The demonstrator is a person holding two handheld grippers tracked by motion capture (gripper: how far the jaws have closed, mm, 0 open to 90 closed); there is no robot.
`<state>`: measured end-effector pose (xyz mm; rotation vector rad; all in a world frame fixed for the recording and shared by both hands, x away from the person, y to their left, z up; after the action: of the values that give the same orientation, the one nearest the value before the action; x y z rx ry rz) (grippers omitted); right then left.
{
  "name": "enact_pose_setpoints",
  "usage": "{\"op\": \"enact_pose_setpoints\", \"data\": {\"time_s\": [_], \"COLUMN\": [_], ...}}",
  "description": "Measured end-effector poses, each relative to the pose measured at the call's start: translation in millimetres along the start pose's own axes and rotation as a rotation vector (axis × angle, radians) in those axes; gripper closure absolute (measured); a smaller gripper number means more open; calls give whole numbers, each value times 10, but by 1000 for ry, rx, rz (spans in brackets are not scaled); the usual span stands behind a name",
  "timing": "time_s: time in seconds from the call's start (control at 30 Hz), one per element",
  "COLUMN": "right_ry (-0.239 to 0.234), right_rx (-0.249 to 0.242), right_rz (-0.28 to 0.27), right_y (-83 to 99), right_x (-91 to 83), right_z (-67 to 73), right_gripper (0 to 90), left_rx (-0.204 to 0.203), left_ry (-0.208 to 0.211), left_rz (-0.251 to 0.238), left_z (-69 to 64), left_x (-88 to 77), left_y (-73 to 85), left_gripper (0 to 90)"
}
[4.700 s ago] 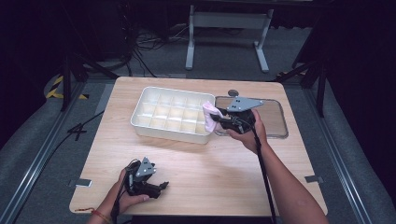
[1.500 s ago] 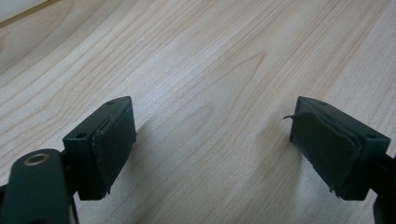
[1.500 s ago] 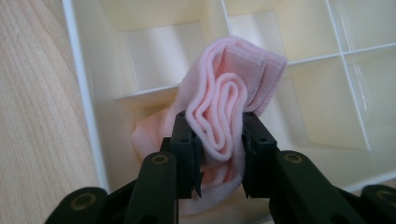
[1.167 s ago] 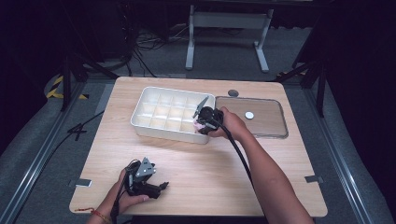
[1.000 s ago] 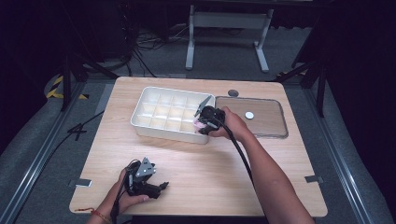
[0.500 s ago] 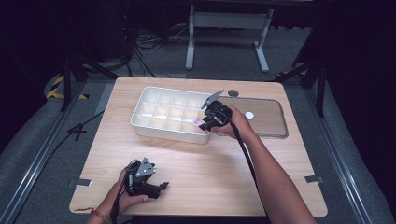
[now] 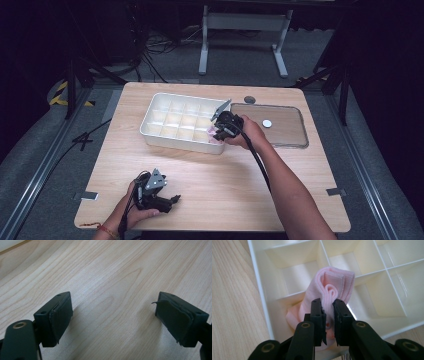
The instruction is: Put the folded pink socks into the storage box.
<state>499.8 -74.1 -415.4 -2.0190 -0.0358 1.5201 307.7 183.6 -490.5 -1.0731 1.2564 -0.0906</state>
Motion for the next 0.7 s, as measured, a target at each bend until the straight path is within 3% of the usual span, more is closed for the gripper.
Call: {"op": "enact_pose_setpoints", "data": {"time_s": [0.13,0.3,0.7], "right_ry": [7,11,-29], "right_rx": [-49,-54,-48], "right_rz": [59,88,112], "right_y": [-21,-31,-33], "right_x": [78,119,182], "right_z": [32,50,18], "right_gripper": [799,803,804], "left_rx": [3,0,0], "left_ry": [1,1,0], "left_rz": [3,1,0], "left_z": [2,0,0], "left_x": [-1,0,0], "left_y": [0,0,0], "left_gripper": [147,147,147]}}
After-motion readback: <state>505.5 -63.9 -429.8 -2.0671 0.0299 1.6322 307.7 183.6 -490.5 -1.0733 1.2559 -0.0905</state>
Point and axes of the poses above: each handheld gripper's, and its own axes: x roughly forward along the jaws, y roughly out of its underside, z roughly to its left, the point moved 1 cm from there along x, roughly forward along the jaws, and after that the axes turned 5 degrees about y, right-handed, at the moved point
